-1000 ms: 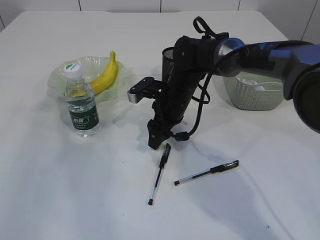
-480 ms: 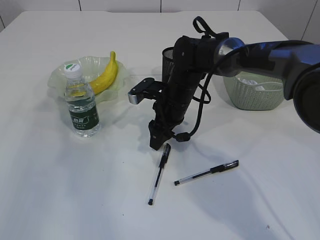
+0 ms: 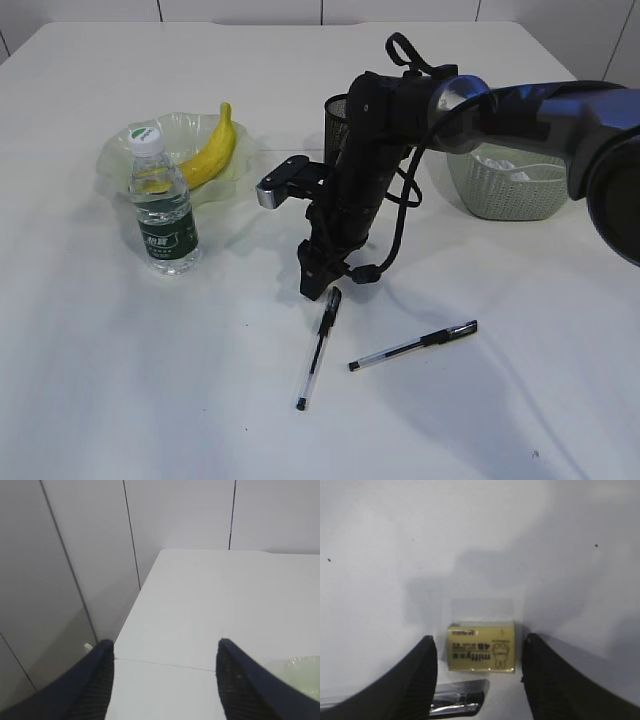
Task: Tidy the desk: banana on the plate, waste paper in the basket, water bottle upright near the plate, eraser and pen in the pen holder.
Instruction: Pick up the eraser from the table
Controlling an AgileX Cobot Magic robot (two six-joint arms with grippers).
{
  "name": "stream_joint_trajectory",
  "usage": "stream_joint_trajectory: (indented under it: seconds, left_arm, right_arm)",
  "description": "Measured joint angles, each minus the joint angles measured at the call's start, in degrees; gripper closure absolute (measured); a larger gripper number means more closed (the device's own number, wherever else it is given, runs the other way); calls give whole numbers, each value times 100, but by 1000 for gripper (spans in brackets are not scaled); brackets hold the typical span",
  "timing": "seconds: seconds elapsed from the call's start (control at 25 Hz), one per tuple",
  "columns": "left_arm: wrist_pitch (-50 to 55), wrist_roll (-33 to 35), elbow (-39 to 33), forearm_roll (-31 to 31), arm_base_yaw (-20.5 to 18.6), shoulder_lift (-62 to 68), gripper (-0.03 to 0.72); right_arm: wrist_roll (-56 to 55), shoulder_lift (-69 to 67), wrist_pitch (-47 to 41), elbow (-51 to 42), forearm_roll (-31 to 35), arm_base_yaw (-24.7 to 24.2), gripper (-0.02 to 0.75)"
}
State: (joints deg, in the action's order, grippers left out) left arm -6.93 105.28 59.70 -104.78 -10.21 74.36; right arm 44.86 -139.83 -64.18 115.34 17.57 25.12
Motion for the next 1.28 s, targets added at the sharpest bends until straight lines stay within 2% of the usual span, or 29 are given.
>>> stream_joint_trajectory:
  seconds: [1.08, 1.28]
  left_arm:
    - [0, 0, 0, 0, 0, 0, 238]
    - [0, 0, 0, 0, 0, 0, 238]
  right_arm:
    - [0, 0, 202, 0, 64, 0, 331]
    - [0, 0, 202, 0, 64, 0, 402]
